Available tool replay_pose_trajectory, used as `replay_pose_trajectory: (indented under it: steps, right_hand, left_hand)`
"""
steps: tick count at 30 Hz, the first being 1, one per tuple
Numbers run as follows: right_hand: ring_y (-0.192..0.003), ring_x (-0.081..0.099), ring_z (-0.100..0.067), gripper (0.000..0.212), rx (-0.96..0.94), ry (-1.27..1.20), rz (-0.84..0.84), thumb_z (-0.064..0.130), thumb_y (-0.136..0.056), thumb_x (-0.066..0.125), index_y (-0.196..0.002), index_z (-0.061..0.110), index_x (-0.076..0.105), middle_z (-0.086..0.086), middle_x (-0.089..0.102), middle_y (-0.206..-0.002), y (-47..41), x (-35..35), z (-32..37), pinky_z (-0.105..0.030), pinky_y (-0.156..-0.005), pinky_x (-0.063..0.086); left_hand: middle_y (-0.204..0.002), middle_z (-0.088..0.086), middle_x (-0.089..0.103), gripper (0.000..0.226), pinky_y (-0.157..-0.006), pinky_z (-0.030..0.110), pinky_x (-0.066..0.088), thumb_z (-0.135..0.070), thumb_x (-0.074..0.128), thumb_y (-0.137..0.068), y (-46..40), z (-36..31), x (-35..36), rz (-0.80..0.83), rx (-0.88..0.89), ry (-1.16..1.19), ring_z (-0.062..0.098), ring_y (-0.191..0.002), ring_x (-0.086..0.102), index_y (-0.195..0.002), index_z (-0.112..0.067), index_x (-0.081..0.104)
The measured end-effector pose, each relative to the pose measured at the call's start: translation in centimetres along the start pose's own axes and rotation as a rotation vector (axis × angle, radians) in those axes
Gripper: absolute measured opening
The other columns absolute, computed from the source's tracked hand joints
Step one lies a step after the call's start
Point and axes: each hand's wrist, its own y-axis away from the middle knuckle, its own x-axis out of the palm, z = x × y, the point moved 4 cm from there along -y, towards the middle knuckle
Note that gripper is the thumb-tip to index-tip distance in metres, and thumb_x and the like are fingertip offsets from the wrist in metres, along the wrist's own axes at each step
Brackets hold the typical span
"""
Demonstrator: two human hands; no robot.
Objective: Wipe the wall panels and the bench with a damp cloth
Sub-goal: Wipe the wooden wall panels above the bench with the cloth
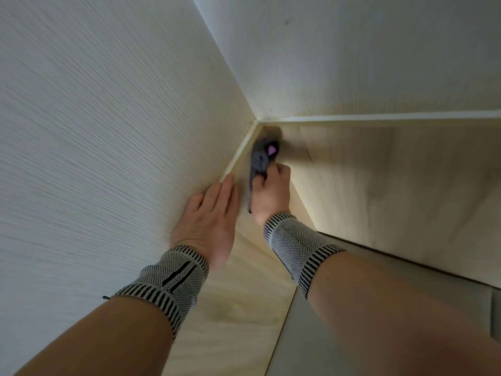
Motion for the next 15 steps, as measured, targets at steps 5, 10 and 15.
replay_pose_trajectory:
  steps: [5,10,15]
  right_hand:
    - [-0.101,0.054,-0.030,0.042,0.451,0.136,0.083,0.015,-0.101,0.037,-0.141,0.005,0.040,-0.017,0.042,-0.134,1.1,0.2,-4.8,-0.029,-0.082,0.041]
    - [-0.085,0.052,-0.013,0.031,-0.048,-0.136,0.021,0.014,-0.098,0.047,-0.128,0.007,0.054,-0.003,0.039,-0.116,5.6,1.9,-1.7,-0.014,-0.077,0.046]
    - [-0.073,0.047,-0.016,0.036,0.376,0.103,0.083,0.018,-0.101,0.042,-0.135,0.005,0.047,-0.010,0.046,-0.120,4.1,1.3,-7.7,-0.016,-0.068,0.038]
  left_hand:
    - [-0.159,0.007,-0.031,0.069,-0.119,0.038,0.000,-0.022,0.026,-0.103,0.0,-0.1,-0.1,0.003,-0.012,-0.003,0.024,-0.150,-0.012,-0.153,-0.011,-0.020]
    - [-0.161,0.005,-0.027,0.066,-0.119,0.036,-0.003,-0.030,0.020,-0.103,0.2,-0.1,-0.3,0.007,-0.006,0.028,0.022,-0.150,-0.013,-0.154,-0.014,-0.018]
    - [-0.159,0.006,-0.032,0.068,-0.120,0.036,-0.005,-0.021,0.021,-0.102,0.3,-0.2,-0.5,0.027,-0.015,0.010,0.023,-0.150,-0.017,-0.151,-0.012,-0.025]
